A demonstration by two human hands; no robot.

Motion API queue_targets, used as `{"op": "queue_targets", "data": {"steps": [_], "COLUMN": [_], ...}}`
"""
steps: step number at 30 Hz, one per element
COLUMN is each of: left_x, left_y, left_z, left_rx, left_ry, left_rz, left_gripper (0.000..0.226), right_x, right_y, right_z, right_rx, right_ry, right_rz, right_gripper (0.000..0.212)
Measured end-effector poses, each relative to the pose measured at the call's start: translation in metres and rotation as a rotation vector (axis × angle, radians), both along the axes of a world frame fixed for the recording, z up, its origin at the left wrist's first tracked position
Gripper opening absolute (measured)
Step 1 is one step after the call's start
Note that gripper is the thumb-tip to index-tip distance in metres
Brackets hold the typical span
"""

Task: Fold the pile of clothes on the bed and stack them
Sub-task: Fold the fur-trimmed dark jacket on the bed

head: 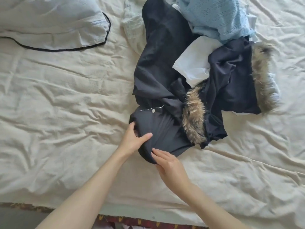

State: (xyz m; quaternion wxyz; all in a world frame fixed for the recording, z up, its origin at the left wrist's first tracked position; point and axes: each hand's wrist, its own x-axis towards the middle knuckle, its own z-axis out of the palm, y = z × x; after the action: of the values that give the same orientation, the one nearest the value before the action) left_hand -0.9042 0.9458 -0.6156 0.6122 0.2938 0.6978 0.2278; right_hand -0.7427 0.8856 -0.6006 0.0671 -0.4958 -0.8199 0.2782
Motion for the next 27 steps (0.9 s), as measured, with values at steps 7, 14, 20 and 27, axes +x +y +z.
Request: {"op": "queue_targets", "data": {"steps": [7, 14, 20, 27], "left_x": [-0.031, -0.04, -0.026, -0.024], "left_y": [-0.017, -0.017, -0.017, 0.011], "left_z": [0.013, 0.016, 0.025, 0.117], "left_rx": [0.087, 0.057, 0.093, 0.45], "left_ry": [0.466, 0.492, 0.426, 0.227], "left_rz": [-0.097, -0.228, -0.199, -0.422], "left_gripper": [0.019, 0.018, 0.041, 0.049], "right_x": [0.035, 0.066, 0.038, -0.013], "right_y": [0.055, 0.129, 0.106, 0.07], "right_z": [0.012, -0.017, -0.008, 0.091], "right_rx": [0.027, -0.253, -0.043, -0.208], "right_ry": [0.001, -0.416, -0.214, 0.347], "right_rz": [-0.202, -0.828, -0.684, -0.548], "right_gripper": [0.045, 0.051, 0.021, 0.02]}}
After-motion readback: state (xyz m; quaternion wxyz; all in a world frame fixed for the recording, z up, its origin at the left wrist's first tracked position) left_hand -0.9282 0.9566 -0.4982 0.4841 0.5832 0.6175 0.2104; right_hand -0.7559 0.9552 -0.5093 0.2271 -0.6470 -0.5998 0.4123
